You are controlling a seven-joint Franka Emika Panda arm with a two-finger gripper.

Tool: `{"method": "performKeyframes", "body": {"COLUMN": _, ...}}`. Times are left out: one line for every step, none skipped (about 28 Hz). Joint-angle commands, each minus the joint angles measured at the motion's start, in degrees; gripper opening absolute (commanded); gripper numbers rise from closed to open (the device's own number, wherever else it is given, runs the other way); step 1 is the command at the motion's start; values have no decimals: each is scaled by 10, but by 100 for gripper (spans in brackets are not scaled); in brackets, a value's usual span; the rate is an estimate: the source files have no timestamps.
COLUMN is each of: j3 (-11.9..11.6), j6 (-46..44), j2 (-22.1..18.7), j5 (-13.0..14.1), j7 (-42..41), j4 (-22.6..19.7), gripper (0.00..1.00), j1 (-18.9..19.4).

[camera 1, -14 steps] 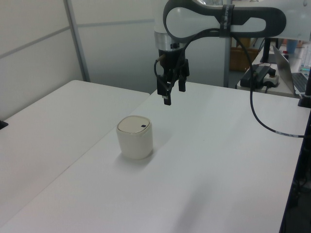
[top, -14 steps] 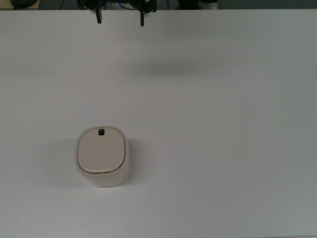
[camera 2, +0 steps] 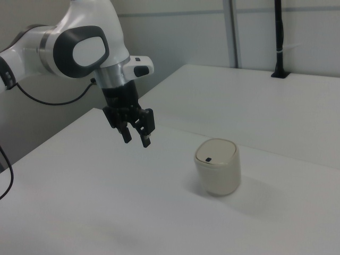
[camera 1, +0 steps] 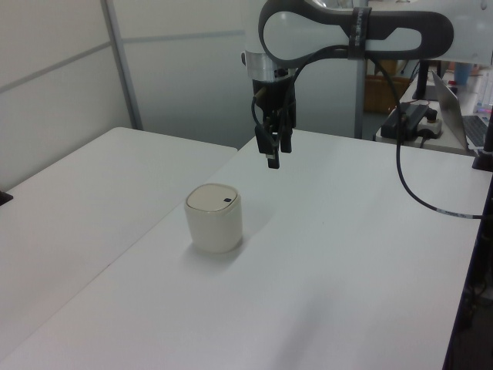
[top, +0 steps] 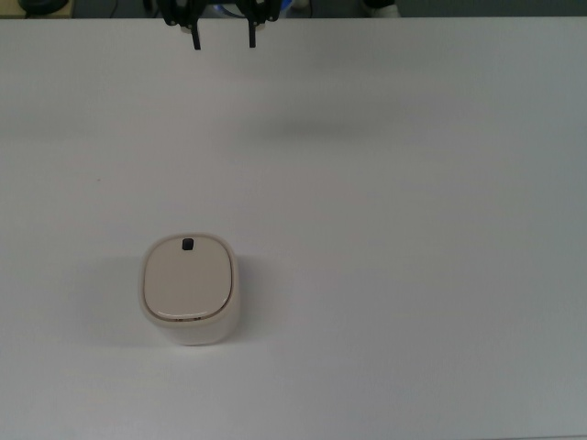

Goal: Open the trash can
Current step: 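Move the gripper down toward the lid tab of the cream trash can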

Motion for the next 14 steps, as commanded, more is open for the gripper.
{"method": "performKeyframes", "body": {"j3": -7, "j6": -13, "j2": -4, "j5": 2, "j7": -18, "j4": 1, "gripper": 0, "j1": 3}}
{"method": "performKeyframes", "body": {"j3": -7, "j6": -13, "j2": -4, "j5": 1, "j7": -18, "j4": 1, "gripper": 0, "j1": 3}}
{"method": "performKeyframes", "body": {"j3": -7, "j6": -13, "j2": -4, "j5": 1, "j7": -19, "j4": 1, "gripper": 0, "j1": 3}}
{"method": "performKeyframes", "body": {"j3": -7, "j6": -13, "j2": -3, "j5": 1, "j7": -19, "j4": 1, "gripper": 0, "j1": 3}}
{"method": "performKeyframes", "body": {"j3": -7, "j6": -13, "j2": -3, "j5": 1, "j7": -19, "j4": 1, "gripper": 0, "j1": 3}}
{"method": "performKeyframes", "body": {"j3": -7, "j6": -13, "j2": -3, "j5": 1, "j7": -19, "j4": 1, "gripper": 0, "j1": 3}}
{"method": "performKeyframes", "body": {"j3": -7, "j6": -13, "j2": -3, "j5": 2, "j7": -19, "j4": 1, "gripper": 0, "j1": 3}}
{"method": "performKeyframes", "body": {"j3": -7, "j6": -13, "j2": -3, "j5": 1, "j7": -19, "j4": 1, "gripper": 0, "j1": 3}}
{"method": "performKeyframes", "body": {"j3": -7, "j6": -13, "j2": -2, "j5": 1, "j7": -19, "j4": 1, "gripper": 0, "j1": 3}}
{"method": "performKeyframes", "body": {"j3": -7, "j6": -12, "j2": -2, "j5": 1, "j7": -19, "j4": 1, "gripper": 0, "j1": 3}}
{"method": "performKeyframes", "body": {"j3": -7, "j6": -12, "j2": -1, "j5": 1, "j7": -19, "j4": 1, "gripper": 0, "j1": 3}}
{"method": "performKeyframes", "body": {"j3": -7, "j6": -11, "j2": -1, "j5": 1, "j7": -20, "j4": 1, "gripper": 0, "j1": 3}}
{"method": "performKeyframes", "body": {"j3": -7, "j6": -10, "j2": 0, "j5": 1, "j7": -20, "j4": 1, "gripper": 0, "j1": 3}}
{"method": "performKeyframes", "body": {"j3": -7, "j6": -10, "j2": 0, "j5": 1, "j7": -21, "j4": 1, "gripper": 0, "j1": 3}}
